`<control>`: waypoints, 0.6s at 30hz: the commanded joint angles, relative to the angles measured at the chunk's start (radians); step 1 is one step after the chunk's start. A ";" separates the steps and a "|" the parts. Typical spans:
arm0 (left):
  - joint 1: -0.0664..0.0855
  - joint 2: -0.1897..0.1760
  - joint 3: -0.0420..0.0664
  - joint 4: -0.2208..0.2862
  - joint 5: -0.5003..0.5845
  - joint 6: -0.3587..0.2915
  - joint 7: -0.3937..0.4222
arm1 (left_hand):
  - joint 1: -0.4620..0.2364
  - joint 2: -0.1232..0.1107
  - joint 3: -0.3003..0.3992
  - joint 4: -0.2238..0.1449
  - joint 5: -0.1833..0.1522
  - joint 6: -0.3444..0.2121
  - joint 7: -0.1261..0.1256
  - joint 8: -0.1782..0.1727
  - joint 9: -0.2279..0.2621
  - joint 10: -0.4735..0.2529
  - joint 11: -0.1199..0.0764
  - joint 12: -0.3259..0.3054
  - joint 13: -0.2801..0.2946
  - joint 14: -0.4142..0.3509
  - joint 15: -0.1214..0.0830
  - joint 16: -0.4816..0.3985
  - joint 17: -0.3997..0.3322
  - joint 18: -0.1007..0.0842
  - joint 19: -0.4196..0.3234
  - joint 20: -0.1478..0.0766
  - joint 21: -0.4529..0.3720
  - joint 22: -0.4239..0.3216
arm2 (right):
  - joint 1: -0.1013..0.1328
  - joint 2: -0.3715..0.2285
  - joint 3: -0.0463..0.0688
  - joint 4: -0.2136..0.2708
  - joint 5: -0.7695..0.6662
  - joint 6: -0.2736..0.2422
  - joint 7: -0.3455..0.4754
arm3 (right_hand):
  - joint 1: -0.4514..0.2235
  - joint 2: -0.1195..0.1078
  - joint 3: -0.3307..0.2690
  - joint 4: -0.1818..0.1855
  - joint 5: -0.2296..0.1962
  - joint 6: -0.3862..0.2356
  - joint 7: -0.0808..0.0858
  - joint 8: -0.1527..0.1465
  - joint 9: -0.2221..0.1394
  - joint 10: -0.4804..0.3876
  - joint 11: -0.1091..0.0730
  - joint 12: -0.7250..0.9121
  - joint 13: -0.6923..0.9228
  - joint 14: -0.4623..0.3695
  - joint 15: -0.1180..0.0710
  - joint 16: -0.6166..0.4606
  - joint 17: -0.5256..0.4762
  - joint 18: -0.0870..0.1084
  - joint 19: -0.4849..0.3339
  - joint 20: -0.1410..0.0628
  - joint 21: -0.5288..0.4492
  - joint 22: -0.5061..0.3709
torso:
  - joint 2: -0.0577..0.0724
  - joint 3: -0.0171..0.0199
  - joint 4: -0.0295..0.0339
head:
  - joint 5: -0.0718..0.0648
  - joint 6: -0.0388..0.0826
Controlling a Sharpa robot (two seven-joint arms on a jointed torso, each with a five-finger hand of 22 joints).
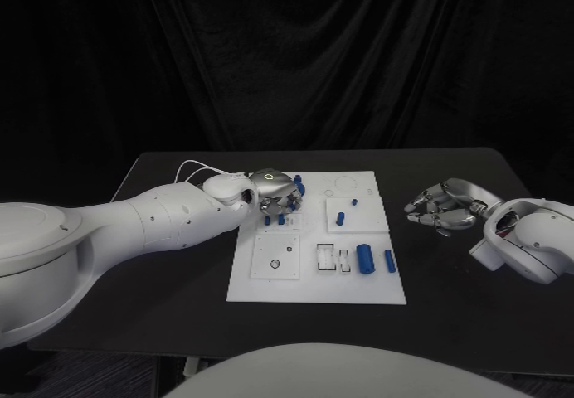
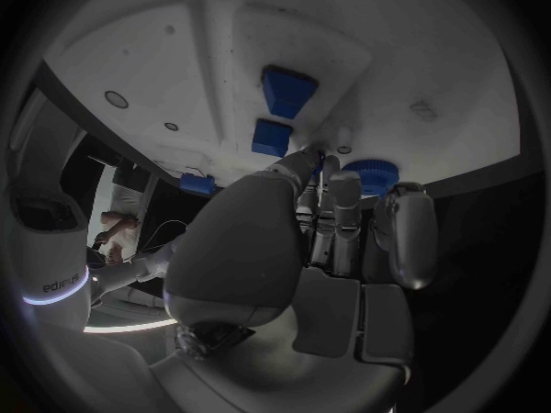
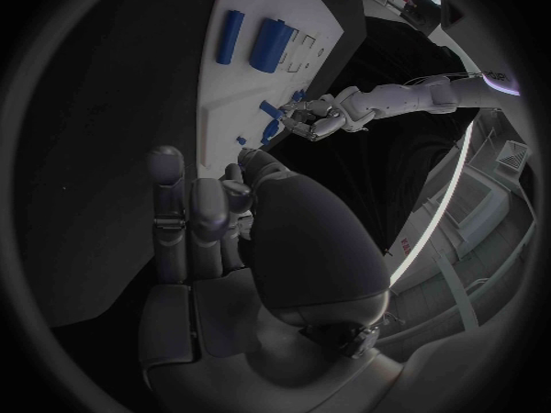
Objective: Assemble the parts on the task board
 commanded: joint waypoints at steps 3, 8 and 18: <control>0.025 -0.055 0.003 0.078 -0.007 -0.080 0.007 | -0.004 0.000 0.000 -0.008 0.000 0.008 -0.001 0.000 -0.001 0.010 0.001 -0.002 -0.005 0.005 -0.001 0.001 -0.010 -0.012 0.004 -0.001 -0.001 0.189 | -0.002 0.000 0.001 -0.002 0.001 0.012 -0.008 | -0.002 0.007 0.000 0.006 0.004 0.002 -0.002 -0.003 -0.002 -0.002 0.006 -0.004 -0.002 0.001 0.007 -0.002 -0.001 0.006 0.003 0.001 -0.007 -0.001 | -0.002 -0.0004 0.0011 | -0.006 0.000; 0.066 -0.128 0.006 0.166 -0.007 -0.087 -0.010 | -0.009 -0.004 0.000 -0.009 -0.004 0.007 -0.003 -0.005 -0.005 0.009 0.000 -0.014 -0.013 0.001 -0.001 -0.008 -0.026 -0.010 -0.002 -0.001 -0.013 0.186 | -0.002 -0.001 0.001 -0.003 0.001 0.015 -0.010 | -0.002 0.007 -0.001 0.006 0.002 0.002 -0.002 -0.003 -0.002 -0.004 0.006 -0.005 -0.004 0.001 0.007 -0.002 -0.002 0.006 0.002 0.001 -0.008 -0.002 | -0.005 0.0013 0.0045 | -0.007 0.000; 0.090 -0.206 0.001 0.228 -0.007 -0.027 -0.036 | -0.019 -0.004 0.000 -0.005 -0.014 0.011 -0.003 -0.010 -0.010 0.002 0.001 -0.036 -0.026 -0.013 0.000 -0.026 -0.058 -0.005 -0.013 -0.001 -0.034 0.179 | -0.007 0.003 0.001 -0.006 0.001 0.024 -0.011 | -0.002 0.007 -0.001 0.006 0.001 0.003 -0.003 -0.003 -0.002 -0.005 0.006 -0.006 -0.006 0.000 0.007 -0.005 -0.004 0.006 0.002 0.001 -0.010 -0.002 | -0.005 0.0035 0.0107 | 0.000 0.000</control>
